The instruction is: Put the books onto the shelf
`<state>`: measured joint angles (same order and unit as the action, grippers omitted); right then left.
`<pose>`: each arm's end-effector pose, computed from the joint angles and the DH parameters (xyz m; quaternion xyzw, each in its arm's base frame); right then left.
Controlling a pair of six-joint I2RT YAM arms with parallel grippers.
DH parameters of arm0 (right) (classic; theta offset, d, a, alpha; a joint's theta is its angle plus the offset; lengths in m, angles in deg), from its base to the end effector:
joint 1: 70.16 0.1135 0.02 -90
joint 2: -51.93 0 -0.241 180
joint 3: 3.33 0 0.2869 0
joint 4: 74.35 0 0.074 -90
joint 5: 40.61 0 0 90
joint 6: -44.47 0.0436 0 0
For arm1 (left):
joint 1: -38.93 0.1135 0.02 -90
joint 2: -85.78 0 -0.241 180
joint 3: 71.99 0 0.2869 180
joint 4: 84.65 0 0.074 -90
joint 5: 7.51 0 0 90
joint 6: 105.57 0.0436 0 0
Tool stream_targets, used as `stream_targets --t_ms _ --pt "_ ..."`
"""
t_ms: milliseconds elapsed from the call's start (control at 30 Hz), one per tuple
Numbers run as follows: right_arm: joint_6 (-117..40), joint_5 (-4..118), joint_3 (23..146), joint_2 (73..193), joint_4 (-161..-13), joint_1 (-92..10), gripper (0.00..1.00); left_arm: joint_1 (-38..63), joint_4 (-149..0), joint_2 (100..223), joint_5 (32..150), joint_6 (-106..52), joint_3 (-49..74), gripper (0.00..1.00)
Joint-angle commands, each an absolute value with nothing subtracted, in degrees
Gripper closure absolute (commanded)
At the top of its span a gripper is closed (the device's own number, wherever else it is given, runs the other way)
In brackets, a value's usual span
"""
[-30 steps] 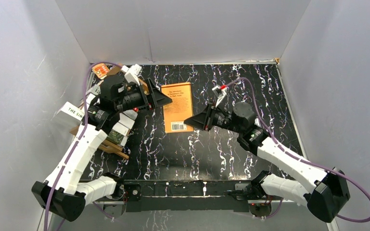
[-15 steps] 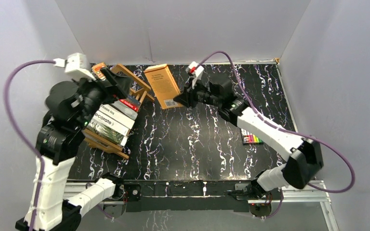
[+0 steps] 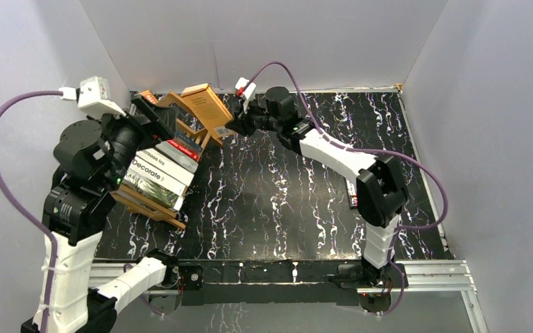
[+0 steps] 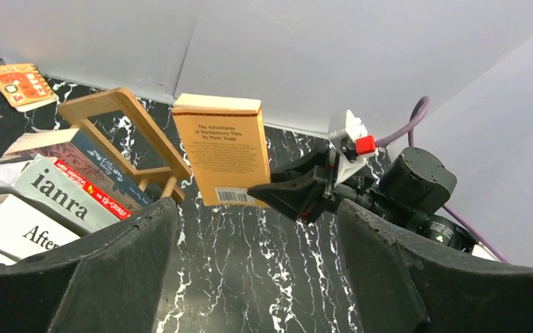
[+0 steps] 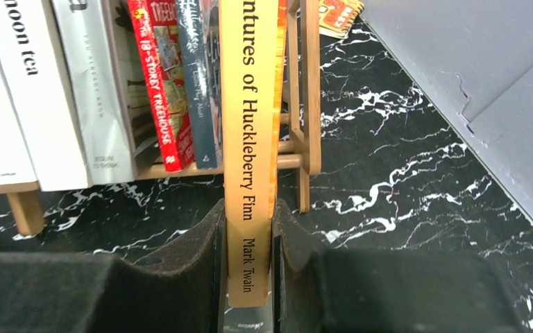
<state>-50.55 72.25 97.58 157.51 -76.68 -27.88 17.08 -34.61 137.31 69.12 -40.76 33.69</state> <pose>0.3467 0.3381 0.3084 -0.4148 0.6198 0.3481 0.5680 0.1469 -0.0480 0.5431 -0.1049 0.6739 -0.2174 0.6983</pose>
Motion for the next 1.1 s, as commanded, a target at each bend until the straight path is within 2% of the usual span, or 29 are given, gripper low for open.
stream_targets --t_ms 0,567,1067 --pt "-52.8 74.5 105.6 161.0 -65.3 -27.7 1.0 17.4 -34.4 139.4 67.9 -40.9 34.1 0.17" --pt "-57.7 76.3 134.4 185.9 -72.5 -23.8 1.0 17.4 -33.6 140.6 68.0 -42.1 33.2 0.17" --pt "-61.0 74.0 138.7 193.8 -76.2 -21.1 1.0 17.4 -33.4 140.6 68.6 -42.1 30.8 0.17"
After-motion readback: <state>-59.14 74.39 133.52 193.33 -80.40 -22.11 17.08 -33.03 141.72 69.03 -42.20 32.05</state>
